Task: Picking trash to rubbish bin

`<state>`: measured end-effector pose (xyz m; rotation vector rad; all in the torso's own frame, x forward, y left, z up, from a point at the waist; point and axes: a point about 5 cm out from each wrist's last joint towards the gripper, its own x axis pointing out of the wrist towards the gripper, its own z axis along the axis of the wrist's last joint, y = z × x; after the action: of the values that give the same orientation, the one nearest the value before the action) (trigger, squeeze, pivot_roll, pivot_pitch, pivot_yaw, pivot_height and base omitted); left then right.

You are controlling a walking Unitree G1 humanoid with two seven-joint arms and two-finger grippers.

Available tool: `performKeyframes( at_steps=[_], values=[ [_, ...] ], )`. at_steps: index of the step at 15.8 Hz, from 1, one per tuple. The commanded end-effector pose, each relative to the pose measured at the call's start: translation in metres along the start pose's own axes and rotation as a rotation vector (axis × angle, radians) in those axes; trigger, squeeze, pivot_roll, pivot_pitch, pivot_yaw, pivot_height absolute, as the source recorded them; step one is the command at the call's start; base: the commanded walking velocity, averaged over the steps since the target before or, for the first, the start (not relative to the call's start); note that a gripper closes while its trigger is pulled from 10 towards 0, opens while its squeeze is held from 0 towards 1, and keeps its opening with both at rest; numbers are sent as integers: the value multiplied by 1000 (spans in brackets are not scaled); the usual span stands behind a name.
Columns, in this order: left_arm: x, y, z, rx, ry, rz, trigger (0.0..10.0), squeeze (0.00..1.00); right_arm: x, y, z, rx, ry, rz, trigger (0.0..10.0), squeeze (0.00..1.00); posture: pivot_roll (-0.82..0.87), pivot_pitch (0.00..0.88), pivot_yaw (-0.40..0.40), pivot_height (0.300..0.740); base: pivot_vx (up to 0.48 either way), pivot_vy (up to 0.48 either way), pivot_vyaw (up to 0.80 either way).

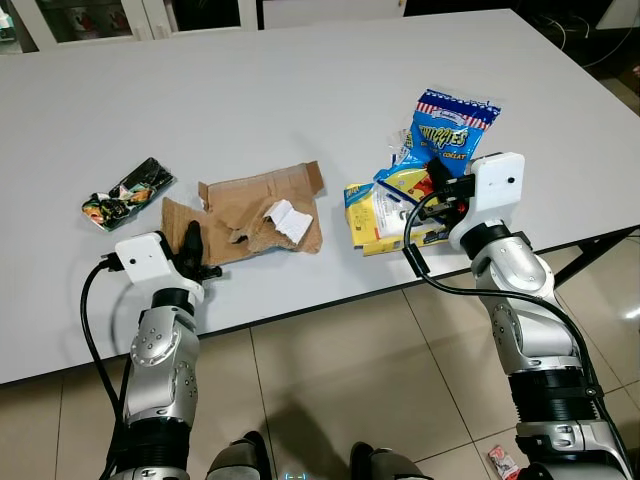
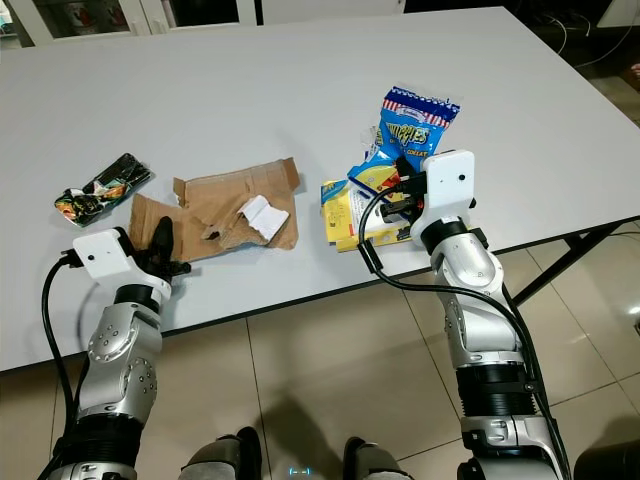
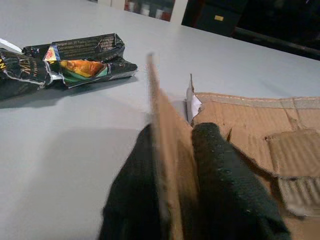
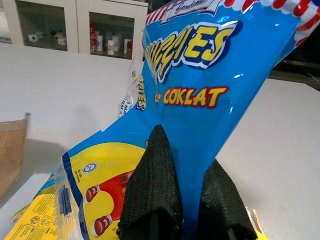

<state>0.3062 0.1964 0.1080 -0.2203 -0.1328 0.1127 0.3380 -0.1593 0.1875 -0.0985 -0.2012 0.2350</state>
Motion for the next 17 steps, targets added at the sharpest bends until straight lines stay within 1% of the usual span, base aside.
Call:
performKeyframes(
  at_steps=[1,2,3,4,6,9,12,13,14,16,17],
  values=[
    [-3,0,-10,20,51,2,0,0,-1,-5,3,7,-15,-19,0,0,-125,196,-23,740,0,0,0],
    [-3,0,-10,24,48,3,0,0,-1,-4,3,7,-15,-19,0,0,-125,196,-23,740,0,0,0],
    [-3,2,-8,60,40,8,0,0,-2,-4,2,8,-14,-18,0,0,-123,196,-23,740,0,0,0],
    [-3,2,-8,76,38,11,0,0,-1,-4,2,8,-14,-18,0,0,-123,195,-22,740,0,0,0],
    [-1,4,-5,94,25,22,0,0,-1,-2,2,3,-17,-13,0,0,-122,192,-20,740,0,0,0],
    [5,3,6,137,-24,16,0,0,3,-3,3,2,-25,-17,0,0,-117,175,-19,740,0,0,0],
    [18,9,32,235,-129,62,0,0,8,-1,4,8,-38,-22,0,0,-102,147,-13,740,0,0,0],
    [19,9,36,246,-146,67,0,0,9,-1,4,9,-39,-22,0,0,-102,147,-13,740,0,0,0],
    [22,10,45,264,-179,73,0,0,10,0,3,12,-40,-24,0,0,-96,139,-10,740,0,0,0],
    [26,5,65,300,-259,60,0,0,13,3,3,20,-53,-24,0,0,-83,118,-6,740,0,0,0],
    [27,3,70,315,-286,54,0,0,15,4,3,22,-57,-24,0,0,-79,113,-4,740,0,0,0]
  ],
)
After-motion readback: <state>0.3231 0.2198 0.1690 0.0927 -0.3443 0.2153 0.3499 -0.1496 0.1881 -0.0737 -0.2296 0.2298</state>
